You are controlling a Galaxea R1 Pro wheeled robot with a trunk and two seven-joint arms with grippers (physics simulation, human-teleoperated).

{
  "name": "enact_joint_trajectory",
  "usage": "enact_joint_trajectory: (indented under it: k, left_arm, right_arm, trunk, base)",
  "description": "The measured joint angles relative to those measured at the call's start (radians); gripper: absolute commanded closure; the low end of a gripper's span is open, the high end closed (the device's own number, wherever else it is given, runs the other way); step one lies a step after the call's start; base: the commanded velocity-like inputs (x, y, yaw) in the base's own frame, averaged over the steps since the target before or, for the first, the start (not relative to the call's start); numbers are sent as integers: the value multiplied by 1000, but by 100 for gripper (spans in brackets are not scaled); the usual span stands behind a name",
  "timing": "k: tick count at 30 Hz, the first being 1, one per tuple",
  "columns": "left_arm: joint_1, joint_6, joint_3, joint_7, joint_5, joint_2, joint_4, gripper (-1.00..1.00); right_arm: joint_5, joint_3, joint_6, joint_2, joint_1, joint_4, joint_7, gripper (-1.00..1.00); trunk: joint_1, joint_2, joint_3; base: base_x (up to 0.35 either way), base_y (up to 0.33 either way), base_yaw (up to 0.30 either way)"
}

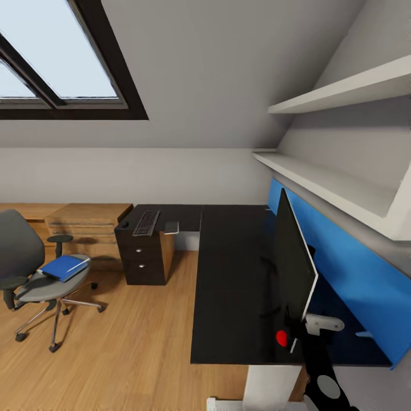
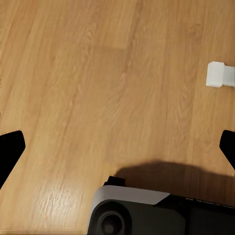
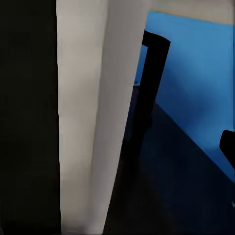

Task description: In the bedroom, organize the workspace by keeping the computer under the desk, ensuring the monitor is on the desk, placing the keyboard on the desk next to the monitor, placing the mouse on the desk next to the keyboard, moving the folder from the swivel chair onto the desk next to the mouse, stacking the notebook on top of the folder with the pen on top of the notebook, and positioning the swivel chair next to the desk.

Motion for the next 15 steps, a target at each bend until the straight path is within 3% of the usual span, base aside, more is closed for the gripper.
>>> enact_joint_trajectory:
  k: [15]
  left_arm:
    - [0,0,2,4,4,1,-12,-100]
  right_arm:
    - [0,0,0,1,0,0,0,-100]
  trunk:
    - [0,0,0]
  base:
    - [-29,0,0]
